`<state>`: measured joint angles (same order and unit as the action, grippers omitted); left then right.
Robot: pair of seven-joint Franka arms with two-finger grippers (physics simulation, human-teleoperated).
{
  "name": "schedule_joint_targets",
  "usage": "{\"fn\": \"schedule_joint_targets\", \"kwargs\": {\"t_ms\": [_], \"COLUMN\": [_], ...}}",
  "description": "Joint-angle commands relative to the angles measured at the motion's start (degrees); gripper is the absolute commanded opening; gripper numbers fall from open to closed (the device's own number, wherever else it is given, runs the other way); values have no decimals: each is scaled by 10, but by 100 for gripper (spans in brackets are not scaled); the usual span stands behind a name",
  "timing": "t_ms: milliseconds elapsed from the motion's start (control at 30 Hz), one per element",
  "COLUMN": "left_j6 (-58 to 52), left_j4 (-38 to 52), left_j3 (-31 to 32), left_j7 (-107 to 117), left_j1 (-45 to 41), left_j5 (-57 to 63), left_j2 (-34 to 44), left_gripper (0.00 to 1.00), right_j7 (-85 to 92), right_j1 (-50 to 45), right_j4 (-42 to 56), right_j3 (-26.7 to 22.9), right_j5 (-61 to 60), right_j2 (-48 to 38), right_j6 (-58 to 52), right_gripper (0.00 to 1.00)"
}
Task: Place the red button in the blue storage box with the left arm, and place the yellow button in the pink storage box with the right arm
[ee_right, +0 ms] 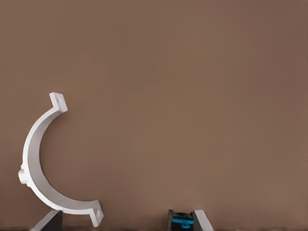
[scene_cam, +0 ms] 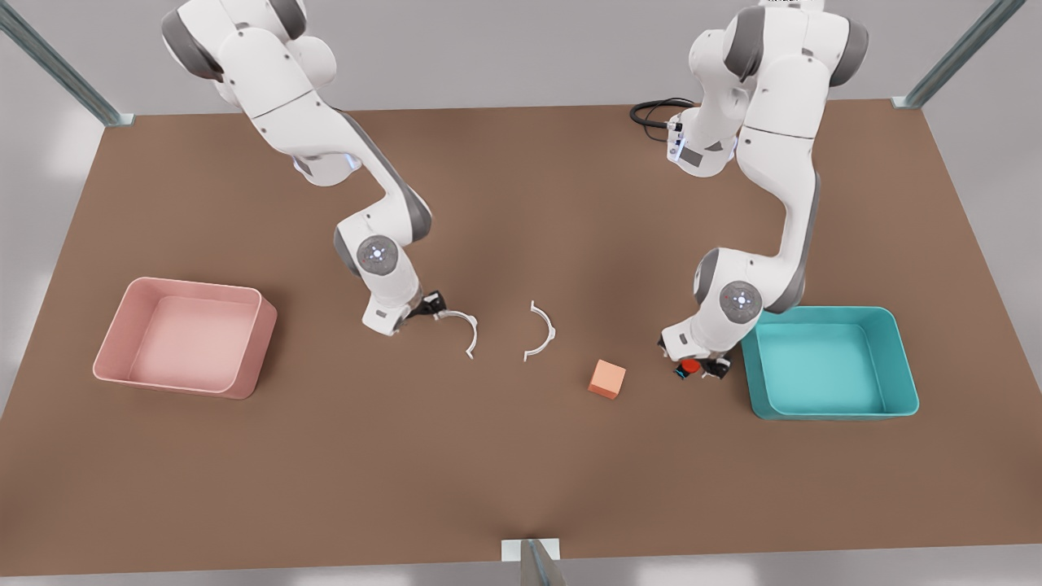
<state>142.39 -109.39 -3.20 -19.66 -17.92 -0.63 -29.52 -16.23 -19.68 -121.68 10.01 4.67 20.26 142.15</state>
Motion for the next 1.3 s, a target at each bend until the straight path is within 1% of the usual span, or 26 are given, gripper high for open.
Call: {"fn": "schedule_joint_targets", "kwargs": {"t_ms": [0, 133, 200, 300, 500, 533, 567, 600, 700, 767, 800, 867, 900, 933, 967, 1000, 1067, 1100, 1200, 1267], "left_j6": [75, 79, 82, 82, 82, 83, 82, 82, 81, 80, 80, 76, 69, 56, 8, -40, -89, -98, -99, -133], "left_j4": [0, -1, -1, -32, -38, -38, -37, -36, -35, -35, -35, -32, -32, -30, -6, 14, 18, 18, 17, 16], "left_j3": [-1, -1, -1, -1, -1, -1, -1, -1, 0, -1, -1, -1, -1, -1, -2, -1, -1, 0, -2, -3], "left_j7": [-153, -154, -164, -164, -164, -164, -163, -162, -159, -160, -159, -161, -161, -161, -164, -179, -267, -312, -458, -489], "left_j1": [1, 2, 8, 10, 10, 11, 11, 11, 15, 15, 16, 24, 28, 38, 42, 64, 118, 146, 227, 265], "left_j5": [1, 1, 1, 0, 0, 0, -4, -10, -11, -23, -23, -23, -23, -23, -23, -23, -23, -23, -53, -53], "left_j2": [-4, -13, -19, -19, -43, -46, -46, -45, -43, -42, -41, -33, -16, 3, 21, 38, 75, 80, 75, 74], "left_gripper": [100, 100, 100, 100, 100, 99, 84, 72, 59, 49, 47, 46, 46, 46, 46, 46, 46, 46, 46, 46], "right_j7": [-88, -80, -76, -64, -62, -62, -62, -62, -62, -61, -62, -61, -61, -60, -60, -60, -60, -61, -62, -62], "right_j1": [1, 11, 17, 21, 34, 37, 39, 40, 44, 44, 43, 43, 43, 44, 44, 43, 43, 43, 43, 44], "right_j4": [-27, -78, -79, -88, -89, -87, -86, -86, -87, -87, -87, -87, -87, -87, -87, -87, -86, -86, -85, -82], "right_j3": [1, 3, 2, -1, 1, 3, 3, 3, 5, 5, 5, 5, 5, 5, 5, 5, 5, 4, 5, 5], "right_j5": [-12, -12, -12, -11, -11, -11, -11, -11, -11, -11, -11, -11, -11, -11, -11, -11, -11, -11, -11, -11], "right_j2": [-15, -58, -57, -57, -18, -11, -8, -6, 2, 7, 7, 7, 8, 12, 17, 22, 29, 29, 31, 31], "right_j6": [57, 70, 70, 71, 67, 69, 69, 70, 71, 71, 71, 71, 71, 78, 86, 86, 88, 88, 87, 86], "right_gripper": [100, 100, 100, 100, 100, 100, 100, 100, 100, 90, 86, 79, 76, 75, 75, 73, 71, 60, 51, 50]}}
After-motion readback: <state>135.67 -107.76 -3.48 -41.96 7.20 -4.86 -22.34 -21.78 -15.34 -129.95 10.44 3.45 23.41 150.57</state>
